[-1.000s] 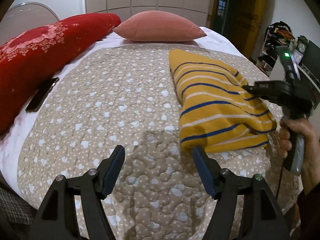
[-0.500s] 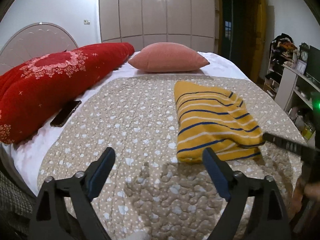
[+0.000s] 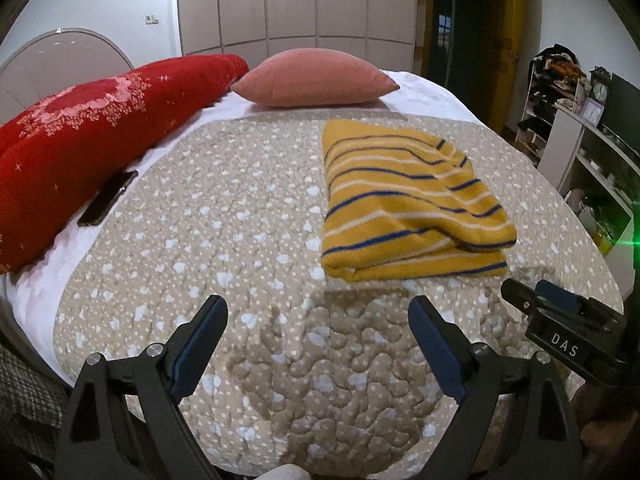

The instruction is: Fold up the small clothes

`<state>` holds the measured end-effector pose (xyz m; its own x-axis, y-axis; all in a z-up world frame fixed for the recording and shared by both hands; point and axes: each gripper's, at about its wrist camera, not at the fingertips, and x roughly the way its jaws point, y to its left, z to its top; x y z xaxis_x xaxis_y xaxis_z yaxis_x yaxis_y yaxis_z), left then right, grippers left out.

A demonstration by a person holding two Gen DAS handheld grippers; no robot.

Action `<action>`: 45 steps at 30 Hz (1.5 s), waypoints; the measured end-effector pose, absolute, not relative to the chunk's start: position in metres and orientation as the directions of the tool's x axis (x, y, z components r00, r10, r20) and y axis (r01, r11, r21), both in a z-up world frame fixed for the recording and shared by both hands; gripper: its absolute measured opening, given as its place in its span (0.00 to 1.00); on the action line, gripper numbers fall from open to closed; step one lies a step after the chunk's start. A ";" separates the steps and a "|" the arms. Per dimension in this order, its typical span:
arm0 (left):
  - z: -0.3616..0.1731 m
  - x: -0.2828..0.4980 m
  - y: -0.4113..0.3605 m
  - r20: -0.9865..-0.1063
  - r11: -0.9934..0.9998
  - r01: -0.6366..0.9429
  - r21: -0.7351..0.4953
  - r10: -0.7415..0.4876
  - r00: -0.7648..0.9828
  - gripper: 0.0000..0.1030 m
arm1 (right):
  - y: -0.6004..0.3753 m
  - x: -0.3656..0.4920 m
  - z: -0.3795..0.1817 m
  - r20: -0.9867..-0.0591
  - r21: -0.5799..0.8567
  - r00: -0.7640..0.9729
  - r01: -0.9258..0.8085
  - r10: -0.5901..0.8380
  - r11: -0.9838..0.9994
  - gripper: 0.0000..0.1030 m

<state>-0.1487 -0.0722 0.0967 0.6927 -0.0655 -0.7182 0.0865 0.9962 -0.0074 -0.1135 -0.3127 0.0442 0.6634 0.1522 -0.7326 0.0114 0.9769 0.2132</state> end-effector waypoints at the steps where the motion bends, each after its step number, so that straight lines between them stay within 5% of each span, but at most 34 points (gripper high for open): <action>1: 0.095 -0.148 -0.072 -0.722 0.996 0.088 -0.013 -0.070 0.688 0.88 | -0.311 -0.114 0.044 -0.734 0.212 0.662 0.010 0.152 0.977 0.60; 45: 0.062 -0.139 -0.061 -0.795 0.996 0.064 -0.054 -0.082 0.601 0.88 | -0.279 -0.119 0.033 -0.735 0.068 0.675 -0.020 0.064 0.997 0.72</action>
